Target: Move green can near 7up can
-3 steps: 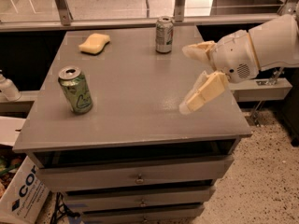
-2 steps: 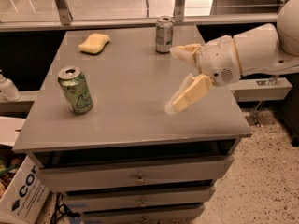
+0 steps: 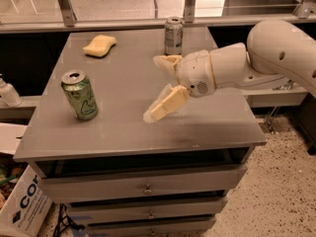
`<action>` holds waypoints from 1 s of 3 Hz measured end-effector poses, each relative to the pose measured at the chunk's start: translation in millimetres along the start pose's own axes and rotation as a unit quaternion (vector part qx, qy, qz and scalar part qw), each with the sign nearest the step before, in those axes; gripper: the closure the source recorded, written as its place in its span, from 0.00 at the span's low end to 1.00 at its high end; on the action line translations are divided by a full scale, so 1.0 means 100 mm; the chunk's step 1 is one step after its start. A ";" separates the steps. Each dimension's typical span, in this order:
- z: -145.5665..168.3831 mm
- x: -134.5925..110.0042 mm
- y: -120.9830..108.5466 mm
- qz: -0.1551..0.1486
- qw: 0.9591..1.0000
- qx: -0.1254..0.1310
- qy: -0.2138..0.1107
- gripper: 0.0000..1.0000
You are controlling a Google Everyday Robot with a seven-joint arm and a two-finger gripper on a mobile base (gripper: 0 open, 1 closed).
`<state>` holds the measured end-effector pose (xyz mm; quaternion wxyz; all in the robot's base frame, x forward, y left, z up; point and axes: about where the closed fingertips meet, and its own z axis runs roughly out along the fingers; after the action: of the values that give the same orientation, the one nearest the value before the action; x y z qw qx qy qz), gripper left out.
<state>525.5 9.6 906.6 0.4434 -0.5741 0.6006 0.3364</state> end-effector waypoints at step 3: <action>1.03 -0.17 0.03 0.012 0.997 -0.043 -0.069 0.00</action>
Offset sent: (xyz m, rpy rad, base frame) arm 0.0161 0.1091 -0.0298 0.1292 0.0348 0.0988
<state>536.5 110.5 882.7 0.4549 -0.5605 0.5605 0.4059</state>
